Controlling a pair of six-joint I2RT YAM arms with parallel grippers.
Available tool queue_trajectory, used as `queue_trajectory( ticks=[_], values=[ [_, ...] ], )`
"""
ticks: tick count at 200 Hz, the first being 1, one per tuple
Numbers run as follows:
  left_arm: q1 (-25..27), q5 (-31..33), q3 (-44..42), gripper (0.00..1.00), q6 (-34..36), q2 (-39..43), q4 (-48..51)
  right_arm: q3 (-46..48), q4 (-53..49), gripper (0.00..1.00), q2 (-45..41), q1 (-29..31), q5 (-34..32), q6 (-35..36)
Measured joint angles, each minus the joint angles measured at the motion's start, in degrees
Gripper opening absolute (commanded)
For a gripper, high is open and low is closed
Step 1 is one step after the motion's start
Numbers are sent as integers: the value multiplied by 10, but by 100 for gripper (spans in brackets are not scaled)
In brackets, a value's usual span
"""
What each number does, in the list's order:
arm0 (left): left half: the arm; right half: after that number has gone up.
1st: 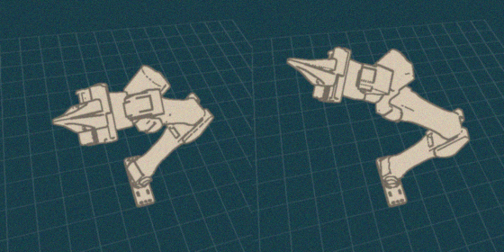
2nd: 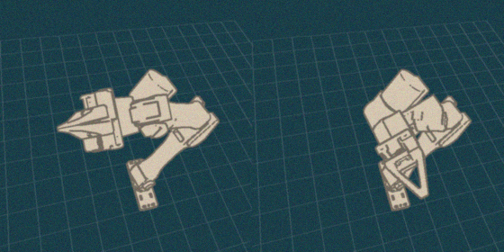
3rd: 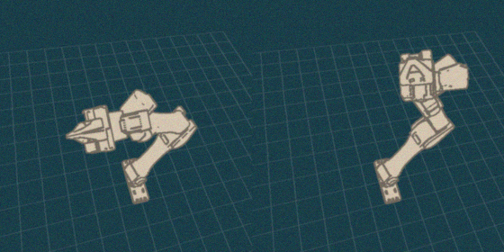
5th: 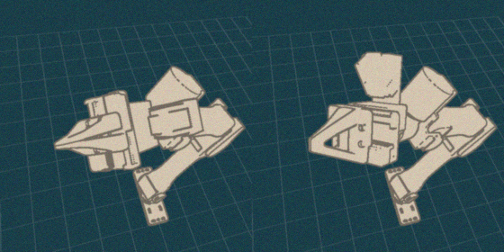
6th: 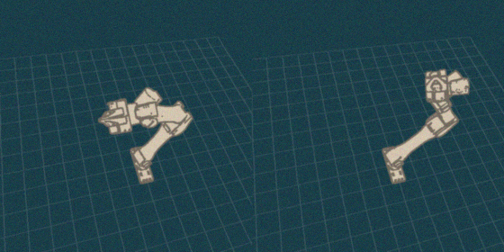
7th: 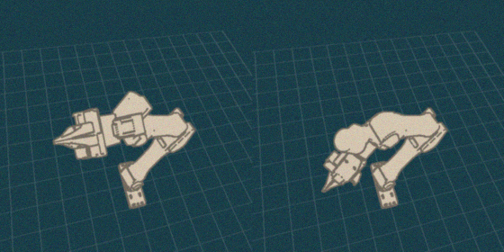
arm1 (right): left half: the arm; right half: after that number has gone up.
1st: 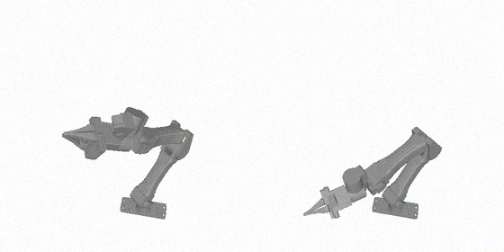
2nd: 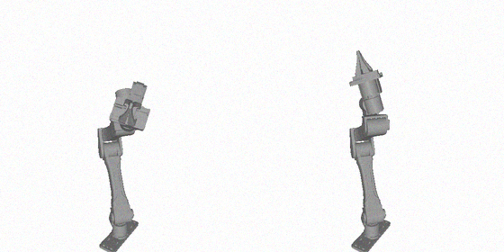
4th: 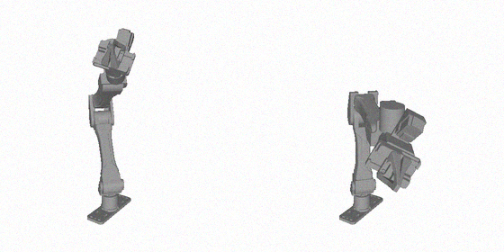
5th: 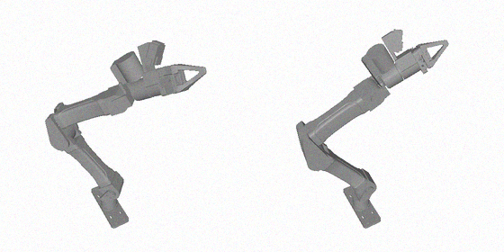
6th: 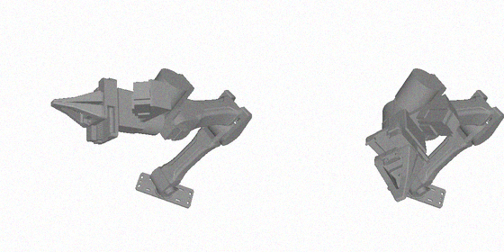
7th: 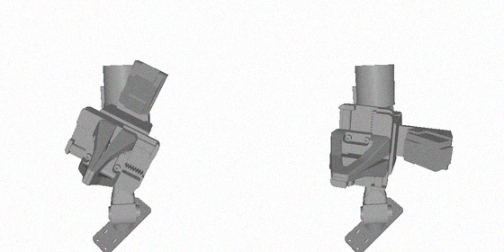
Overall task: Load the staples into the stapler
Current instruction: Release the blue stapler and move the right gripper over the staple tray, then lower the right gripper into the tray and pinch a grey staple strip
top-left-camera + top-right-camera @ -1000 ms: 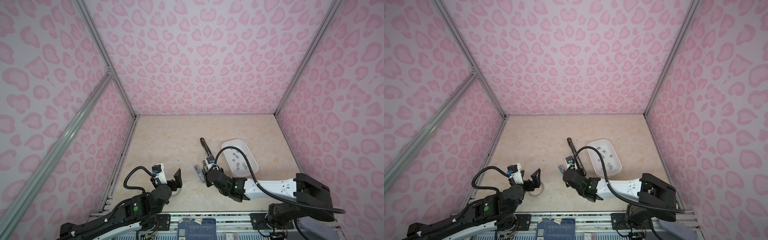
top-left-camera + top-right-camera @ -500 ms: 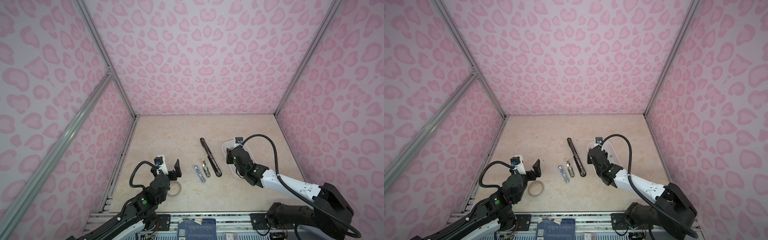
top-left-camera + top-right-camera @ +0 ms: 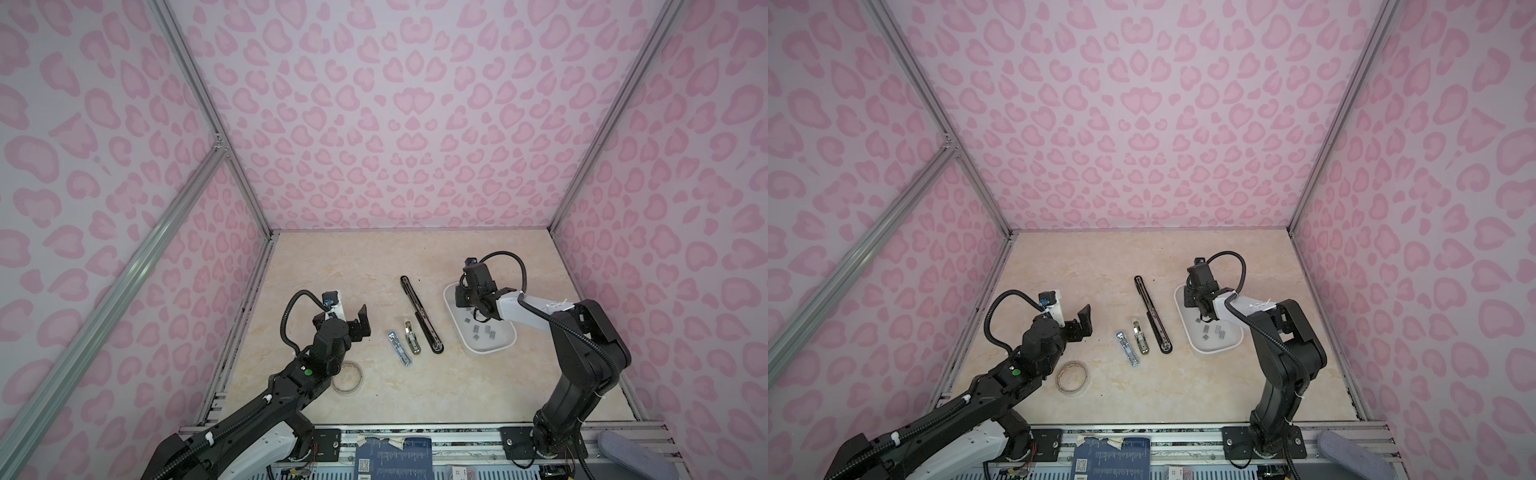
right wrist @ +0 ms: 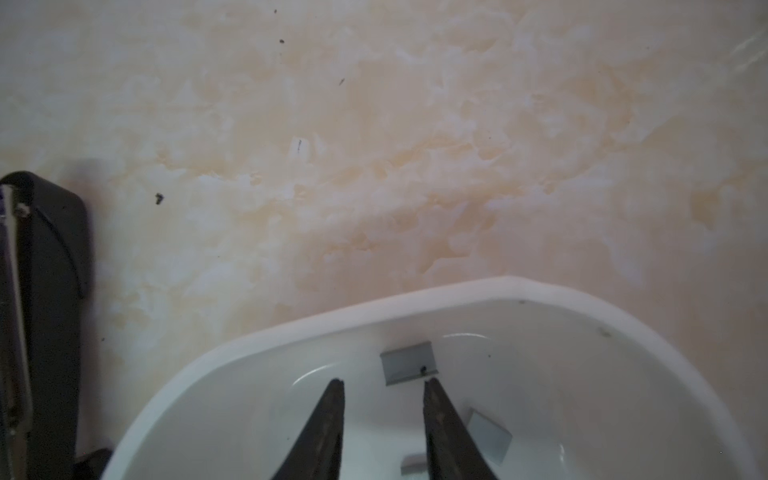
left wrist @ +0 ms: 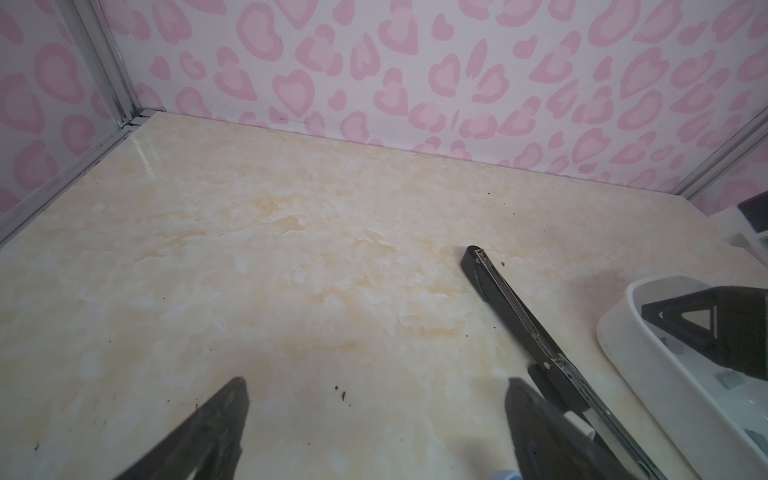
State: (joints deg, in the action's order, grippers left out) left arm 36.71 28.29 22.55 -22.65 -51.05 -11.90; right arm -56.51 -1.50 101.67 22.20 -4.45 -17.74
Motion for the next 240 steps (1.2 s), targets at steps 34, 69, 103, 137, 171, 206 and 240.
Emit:
queue_trajectory(
  ticks=[34, 69, 103, 137, 171, 206, 240],
  values=[
    [0, -7, 1, 97, 3, -3, -11, 16, 13, 40, -8, -10, -2, -2],
    [0, -15, 1, 97, 8, -3, -15, 46, 28, 39, -16, -42, 7, -31],
    [0, -16, -5, 97, 12, 13, -17, 45, 37, 38, 1, -66, 44, -53],
    [0, -24, -15, 97, 13, 33, -17, 28, 36, 37, 20, -65, 70, -54],
    [0, -26, -18, 97, 15, 39, -17, 24, 38, 36, 28, -62, 74, -56],
    [0, -30, -19, 97, 15, 40, -17, 30, 39, 34, 26, -47, 60, -56],
    [0, -35, -25, 97, 15, 49, -16, 37, 40, 35, 21, -38, 44, -56]
  ],
)
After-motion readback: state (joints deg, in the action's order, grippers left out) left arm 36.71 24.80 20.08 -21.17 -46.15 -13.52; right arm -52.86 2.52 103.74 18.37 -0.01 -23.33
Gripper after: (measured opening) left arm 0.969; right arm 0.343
